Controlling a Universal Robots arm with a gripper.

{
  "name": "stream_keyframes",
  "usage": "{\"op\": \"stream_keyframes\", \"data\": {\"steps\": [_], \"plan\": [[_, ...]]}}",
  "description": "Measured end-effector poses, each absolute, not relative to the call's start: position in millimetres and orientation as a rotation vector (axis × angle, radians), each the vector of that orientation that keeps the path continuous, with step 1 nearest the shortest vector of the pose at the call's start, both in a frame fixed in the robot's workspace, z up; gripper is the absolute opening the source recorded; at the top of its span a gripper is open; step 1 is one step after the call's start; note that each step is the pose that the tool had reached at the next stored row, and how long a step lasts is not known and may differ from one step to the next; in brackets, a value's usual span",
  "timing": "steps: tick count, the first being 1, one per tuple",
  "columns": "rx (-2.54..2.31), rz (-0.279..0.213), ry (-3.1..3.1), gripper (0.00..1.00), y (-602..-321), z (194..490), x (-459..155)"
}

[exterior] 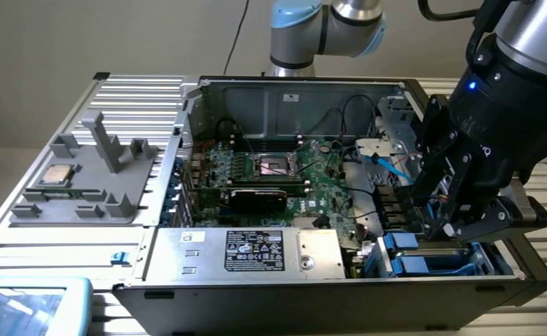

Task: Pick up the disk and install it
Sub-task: 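Insert the disk into the insertion slot, then insert the first disk wire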

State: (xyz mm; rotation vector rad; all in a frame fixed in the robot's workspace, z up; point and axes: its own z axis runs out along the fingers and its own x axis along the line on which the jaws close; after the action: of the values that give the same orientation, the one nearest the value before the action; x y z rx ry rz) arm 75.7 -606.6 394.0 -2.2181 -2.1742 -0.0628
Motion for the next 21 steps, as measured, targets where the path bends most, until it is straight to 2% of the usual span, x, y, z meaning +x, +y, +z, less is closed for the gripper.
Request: {"op": "stream_keyframes", "data": {"steps": [21], "plan": [[-2.211, -0.054, -2.167, 0.58, -607.0, 394.0, 83.0]]}}
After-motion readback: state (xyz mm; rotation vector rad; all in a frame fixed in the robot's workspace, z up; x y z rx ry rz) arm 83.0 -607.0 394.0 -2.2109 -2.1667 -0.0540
